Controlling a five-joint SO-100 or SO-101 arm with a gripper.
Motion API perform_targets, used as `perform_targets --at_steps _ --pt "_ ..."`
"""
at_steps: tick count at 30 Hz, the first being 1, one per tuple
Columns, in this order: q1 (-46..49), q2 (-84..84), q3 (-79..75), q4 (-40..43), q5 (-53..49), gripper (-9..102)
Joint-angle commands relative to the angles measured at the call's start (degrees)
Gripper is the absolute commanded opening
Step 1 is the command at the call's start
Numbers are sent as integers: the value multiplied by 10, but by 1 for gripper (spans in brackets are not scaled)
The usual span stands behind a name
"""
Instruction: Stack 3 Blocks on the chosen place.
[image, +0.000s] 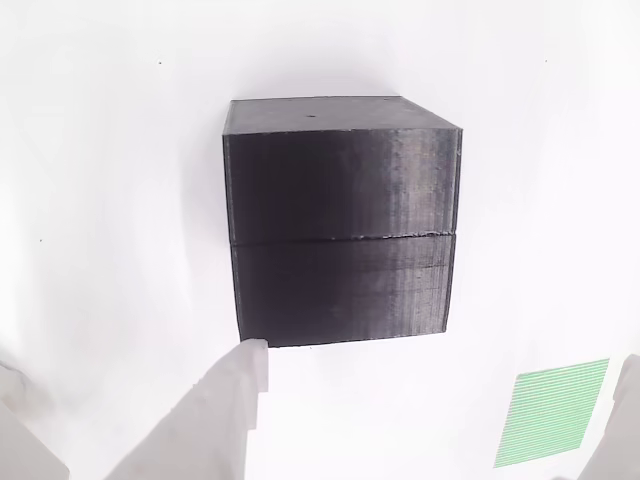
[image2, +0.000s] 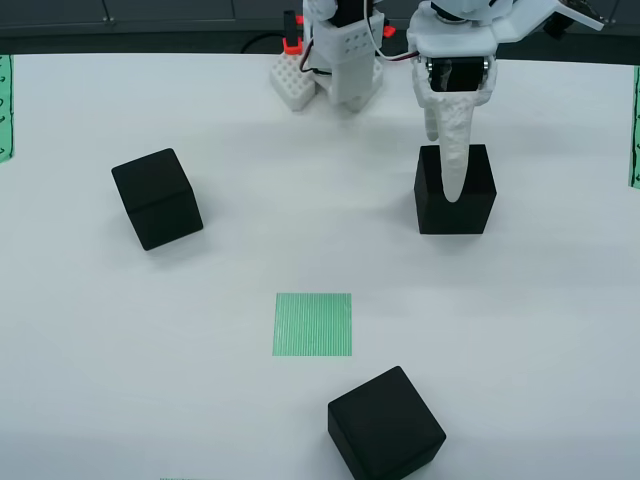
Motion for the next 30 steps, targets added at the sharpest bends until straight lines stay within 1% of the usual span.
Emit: perform_targets --at_steps 1,5,13,19,27,28,30 --pt "1 36 5 6 7 46" --pt "-18 55 28 -4 12 46" --pt "-40 36 53 -24 13 45" --pt "-84 -18 49 -47 13 45" --pt "-86 -103 40 -86 13 45" --pt "-85 -108 39 -86 13 45" --pt "-83 -113 30 -88 13 38"
